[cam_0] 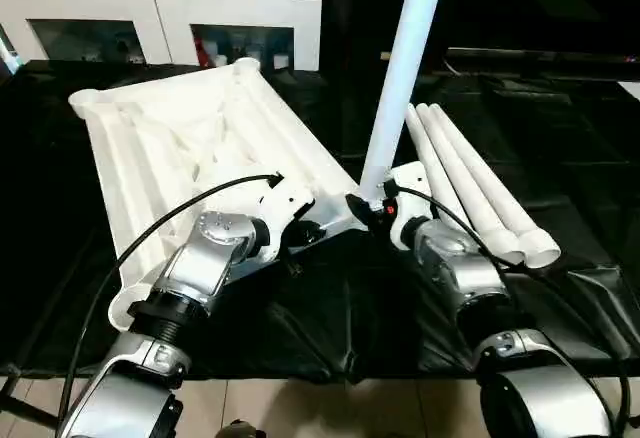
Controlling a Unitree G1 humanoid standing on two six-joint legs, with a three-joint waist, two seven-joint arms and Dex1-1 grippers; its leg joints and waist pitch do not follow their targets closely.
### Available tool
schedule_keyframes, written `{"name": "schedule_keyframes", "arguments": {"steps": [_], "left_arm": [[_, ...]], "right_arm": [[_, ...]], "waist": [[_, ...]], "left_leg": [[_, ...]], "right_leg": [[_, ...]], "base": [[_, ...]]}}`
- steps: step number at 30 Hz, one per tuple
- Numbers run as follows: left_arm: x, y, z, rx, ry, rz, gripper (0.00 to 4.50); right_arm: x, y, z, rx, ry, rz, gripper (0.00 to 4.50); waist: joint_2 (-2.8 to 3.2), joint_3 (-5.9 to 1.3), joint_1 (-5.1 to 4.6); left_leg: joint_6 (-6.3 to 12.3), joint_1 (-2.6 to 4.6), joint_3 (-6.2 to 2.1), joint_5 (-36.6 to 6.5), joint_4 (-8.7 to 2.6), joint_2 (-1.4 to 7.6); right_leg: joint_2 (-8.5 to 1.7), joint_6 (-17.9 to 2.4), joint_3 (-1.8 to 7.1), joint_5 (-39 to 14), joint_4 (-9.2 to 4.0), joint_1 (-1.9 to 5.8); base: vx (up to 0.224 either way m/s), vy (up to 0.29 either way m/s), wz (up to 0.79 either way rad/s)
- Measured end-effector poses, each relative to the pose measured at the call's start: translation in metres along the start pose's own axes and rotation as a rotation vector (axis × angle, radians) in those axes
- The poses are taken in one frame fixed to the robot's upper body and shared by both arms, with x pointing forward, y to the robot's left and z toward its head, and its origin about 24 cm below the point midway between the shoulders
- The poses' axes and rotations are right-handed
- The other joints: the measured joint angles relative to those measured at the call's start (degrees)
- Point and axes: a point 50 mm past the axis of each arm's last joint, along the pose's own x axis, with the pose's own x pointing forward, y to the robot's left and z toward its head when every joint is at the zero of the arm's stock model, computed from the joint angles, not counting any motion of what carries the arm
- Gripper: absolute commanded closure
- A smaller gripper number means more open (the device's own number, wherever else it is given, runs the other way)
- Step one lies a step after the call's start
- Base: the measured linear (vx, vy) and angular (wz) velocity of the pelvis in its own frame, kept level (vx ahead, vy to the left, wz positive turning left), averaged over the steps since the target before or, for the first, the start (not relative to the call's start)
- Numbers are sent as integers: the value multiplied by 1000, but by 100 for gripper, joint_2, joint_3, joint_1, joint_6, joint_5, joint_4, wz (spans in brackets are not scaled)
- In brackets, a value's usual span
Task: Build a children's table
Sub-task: Rotate leg to tighten
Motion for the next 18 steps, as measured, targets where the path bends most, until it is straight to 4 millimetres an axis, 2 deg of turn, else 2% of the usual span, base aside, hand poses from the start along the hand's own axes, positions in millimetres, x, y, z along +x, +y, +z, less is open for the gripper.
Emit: {"name": "schedule_keyframes", "arguments": {"steps": [3,4,8,12,15,18], "left_arm": [[0,0,1,2,3,4,450],[0,0,1,4,4,5,450],[0,-1,2,15,7,13,450],[1,-2,5,10,7,35,450],[2,-1,7,-1,4,91,450],[3,-2,9,-15,0,126,450]], "right_arm": [[1,2,0,-1,-6,4,83],[1,2,0,-2,-9,4,57],[1,3,0,-7,-23,6,49],[-11,-5,-5,-13,-65,0,49],[-21,-9,-1,-12,-116,20,49],[-36,-13,6,-20,-186,29,49]], "waist": [[0,0,-6],[-1,0,-7],[-3,2,-4],[-4,5,36],[-9,7,13],[-12,9,29]], "left_leg": [[0,0,0,0,0,0],[0,-1,0,0,0,0],[0,-6,1,0,0,0],[0,-18,4,0,0,0],[1,-19,5,0,0,1],[2,-25,6,-1,-17,1]], "right_leg": [[0,0,1,0,-1,-1],[0,0,1,0,-1,-1],[0,0,1,0,-2,-4],[0,-2,2,1,-6,-9],[1,3,4,-2,-7,-14],[3,21,3,-14,-10,-23]], "base": [[0,0,0],[0,0,0],[0,0,0],[0,0,0],[0,0,0],[0,0,0]]}}
